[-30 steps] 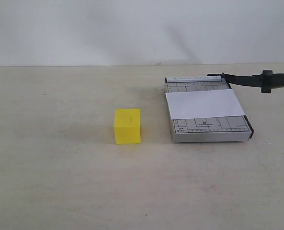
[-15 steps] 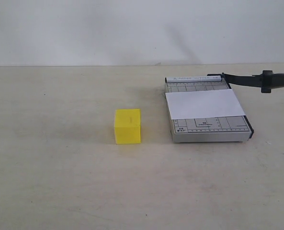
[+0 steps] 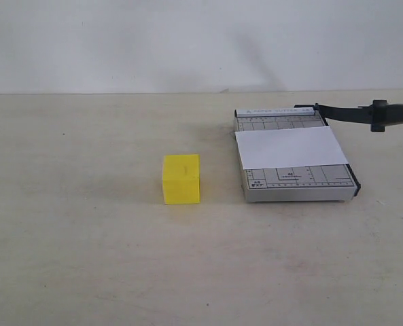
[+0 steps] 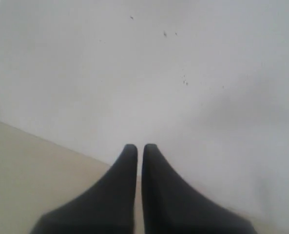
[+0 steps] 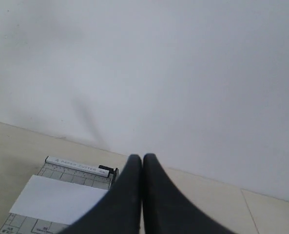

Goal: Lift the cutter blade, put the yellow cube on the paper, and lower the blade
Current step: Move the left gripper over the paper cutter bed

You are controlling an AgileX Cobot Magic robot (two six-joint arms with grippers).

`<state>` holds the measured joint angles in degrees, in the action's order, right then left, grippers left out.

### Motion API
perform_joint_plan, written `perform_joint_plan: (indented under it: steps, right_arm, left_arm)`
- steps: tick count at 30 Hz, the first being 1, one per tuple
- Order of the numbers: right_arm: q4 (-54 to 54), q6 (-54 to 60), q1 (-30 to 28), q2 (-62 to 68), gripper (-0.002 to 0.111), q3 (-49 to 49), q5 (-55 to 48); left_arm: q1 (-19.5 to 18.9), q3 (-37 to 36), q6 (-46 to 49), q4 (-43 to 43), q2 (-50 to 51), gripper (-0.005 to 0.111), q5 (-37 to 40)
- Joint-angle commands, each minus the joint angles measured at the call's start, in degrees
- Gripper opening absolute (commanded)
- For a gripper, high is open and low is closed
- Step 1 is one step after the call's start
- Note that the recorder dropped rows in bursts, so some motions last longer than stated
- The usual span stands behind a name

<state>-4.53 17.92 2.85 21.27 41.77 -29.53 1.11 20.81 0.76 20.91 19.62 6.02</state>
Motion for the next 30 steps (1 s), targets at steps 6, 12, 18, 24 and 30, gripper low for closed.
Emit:
perform_joint_plan:
  steps: [6, 12, 18, 24, 30]
  right_arm:
    - [0.7, -11.6, 0.0, 8.8, 0.0, -18.1, 16.3]
    - [0.7, -17.9, 0.0, 12.1, 0.0, -18.4, 19.4]
    - [0.7, -15.7, 0.0, 12.1, 0.0, -18.4, 15.6]
    - [0.7, -15.7, 0.0, 12.1, 0.0, -18.4, 15.6]
    - [0.7, -15.7, 0.0, 12.1, 0.0, -18.4, 14.9]
  left_arm:
    - [25.4, 29.3, 76.3, 67.4, 54.5, 0.004, 21.6]
    - [36.2, 49.4, 87.3, 72.9, 92.3, 0.004, 19.1]
    - [37.3, 66.4, 87.1, 72.6, 108.8, 0.004, 22.2]
    - [37.7, 71.5, 86.0, 72.6, 112.0, 0.004, 20.5]
    - [40.4, 76.1, 85.4, 69.4, 114.5, 0.004, 20.5]
